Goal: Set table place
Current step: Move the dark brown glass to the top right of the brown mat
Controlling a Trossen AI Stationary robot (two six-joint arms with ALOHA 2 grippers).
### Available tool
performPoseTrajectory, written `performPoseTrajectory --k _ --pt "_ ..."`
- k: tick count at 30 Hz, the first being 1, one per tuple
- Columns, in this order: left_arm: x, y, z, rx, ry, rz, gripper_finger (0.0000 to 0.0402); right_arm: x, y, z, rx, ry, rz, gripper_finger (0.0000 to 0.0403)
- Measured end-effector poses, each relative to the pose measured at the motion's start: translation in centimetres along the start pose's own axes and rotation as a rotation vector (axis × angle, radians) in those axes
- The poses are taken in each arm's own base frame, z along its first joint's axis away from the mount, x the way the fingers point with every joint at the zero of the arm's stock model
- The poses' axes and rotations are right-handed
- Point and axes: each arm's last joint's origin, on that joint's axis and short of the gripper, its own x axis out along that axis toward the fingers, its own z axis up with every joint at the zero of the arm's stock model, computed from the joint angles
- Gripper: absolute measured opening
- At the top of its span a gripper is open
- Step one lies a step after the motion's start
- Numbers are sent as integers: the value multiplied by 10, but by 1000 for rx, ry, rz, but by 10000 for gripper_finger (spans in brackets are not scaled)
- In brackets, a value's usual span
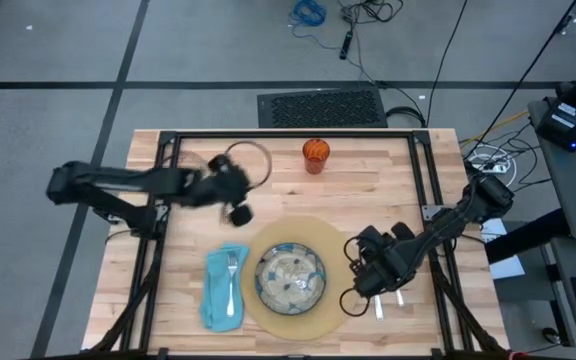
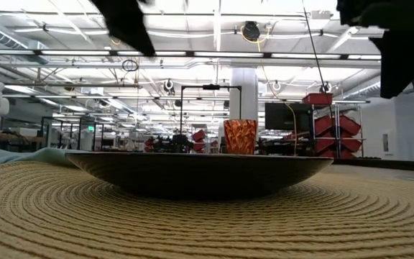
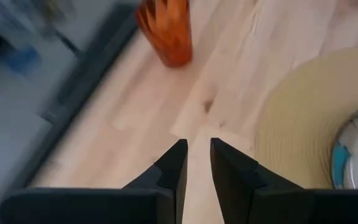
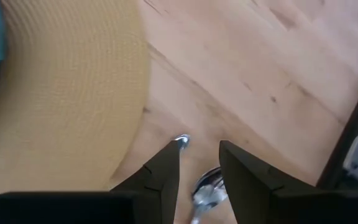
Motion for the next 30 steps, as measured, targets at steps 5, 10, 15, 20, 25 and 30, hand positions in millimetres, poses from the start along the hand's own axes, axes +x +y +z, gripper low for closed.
performPoseTrajectory --k 5,10,15,20,25,30 --pt "68 32 17 -173 119 -157 56 7 -2 4 -64 -13 -28 105" --pt "100 64 46 -272 110 -238 56 8 -3 5 -133 -12 -36 105" --pt "120 93 78 -406 83 -273 56 8 -3 7 -144 -95 -44 105" --pt "152 108 98 -511 173 -303 56 8 -3 8 -167 -138 -49 105" --pt "180 111 112 -548 300 -302 56 8 -2 8 -226 -140 -46 105" --pt "196 112 122 -561 373 -241 56 7 0 5 -297 -148 -37 105"
